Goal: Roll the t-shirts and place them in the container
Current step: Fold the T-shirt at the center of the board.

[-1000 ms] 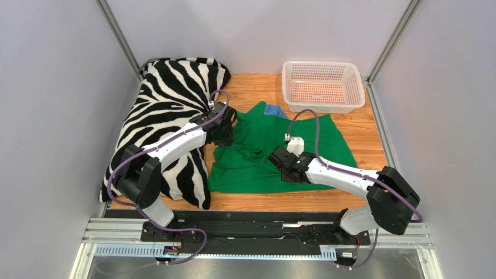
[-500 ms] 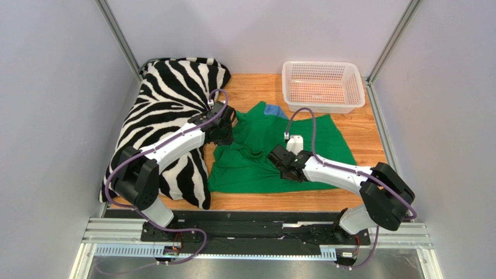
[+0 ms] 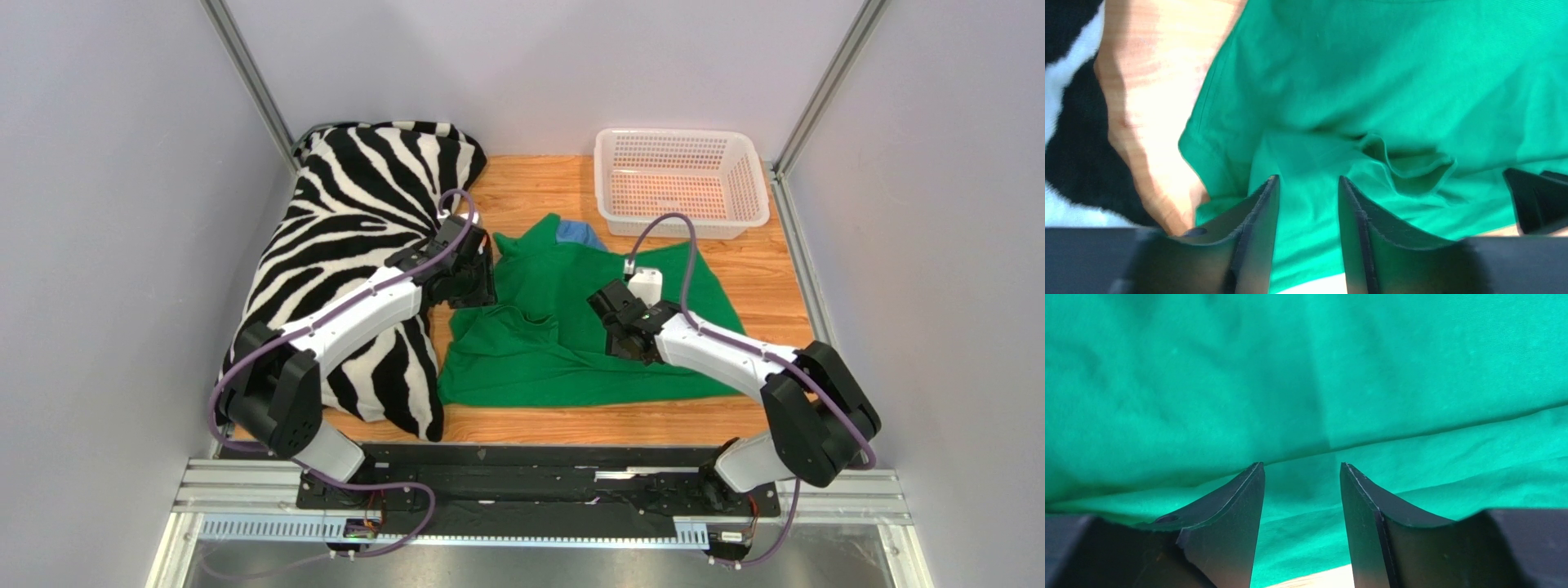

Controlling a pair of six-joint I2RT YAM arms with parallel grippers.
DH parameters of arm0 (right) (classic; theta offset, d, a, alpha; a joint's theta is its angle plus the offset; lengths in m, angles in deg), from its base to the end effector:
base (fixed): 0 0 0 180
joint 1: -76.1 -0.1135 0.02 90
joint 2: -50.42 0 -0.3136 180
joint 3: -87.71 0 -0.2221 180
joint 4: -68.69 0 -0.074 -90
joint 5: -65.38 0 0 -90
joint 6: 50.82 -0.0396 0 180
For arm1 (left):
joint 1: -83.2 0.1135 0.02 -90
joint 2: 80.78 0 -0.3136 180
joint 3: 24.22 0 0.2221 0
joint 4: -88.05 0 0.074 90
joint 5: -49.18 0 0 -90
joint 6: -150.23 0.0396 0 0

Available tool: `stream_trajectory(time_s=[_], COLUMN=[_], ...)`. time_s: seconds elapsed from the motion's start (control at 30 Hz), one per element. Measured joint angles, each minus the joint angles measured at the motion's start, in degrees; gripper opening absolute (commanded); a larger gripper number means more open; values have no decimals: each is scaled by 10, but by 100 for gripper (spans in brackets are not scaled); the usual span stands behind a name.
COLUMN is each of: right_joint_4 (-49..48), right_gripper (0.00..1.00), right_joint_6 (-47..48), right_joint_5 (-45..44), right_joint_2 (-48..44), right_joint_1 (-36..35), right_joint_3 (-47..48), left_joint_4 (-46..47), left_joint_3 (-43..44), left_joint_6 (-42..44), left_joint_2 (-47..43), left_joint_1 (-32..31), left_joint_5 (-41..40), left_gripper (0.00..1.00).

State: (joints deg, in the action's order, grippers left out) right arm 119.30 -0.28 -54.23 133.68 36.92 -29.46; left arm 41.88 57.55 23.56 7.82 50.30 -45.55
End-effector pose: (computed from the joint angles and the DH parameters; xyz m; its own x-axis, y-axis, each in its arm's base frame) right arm 0.1880 0.1280 0.2449 -0.8360 0.0315 -0.5478 0.1379 0.9784 -0.1543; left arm 0.2546 -0.1608 0.3100 -0.8362 -0.1679 -0.5220 0.0003 0.9518 -0.3066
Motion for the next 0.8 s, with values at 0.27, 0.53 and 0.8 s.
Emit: stream_trajectory(time_s=[0.27, 0.53, 0.8], right_joint_4=[17, 47, 81], right_gripper=[56, 57, 57], right_joint_6=[6, 5, 0], right_joint_5=[44, 112, 184], right_joint_2=[-108, -240, -307], right_joint_1=[122, 291, 372], right_joint_3=[-14, -67, -119], left_joint_4=[3, 55, 88], left_joint_3=[-44, -19, 8], left_joint_6=[16, -11, -30], left_joint_2=[-111, 5, 112], left_joint_1=[-51, -198, -230], left_joint_5=[8, 41, 79], left_gripper=[39, 25, 17])
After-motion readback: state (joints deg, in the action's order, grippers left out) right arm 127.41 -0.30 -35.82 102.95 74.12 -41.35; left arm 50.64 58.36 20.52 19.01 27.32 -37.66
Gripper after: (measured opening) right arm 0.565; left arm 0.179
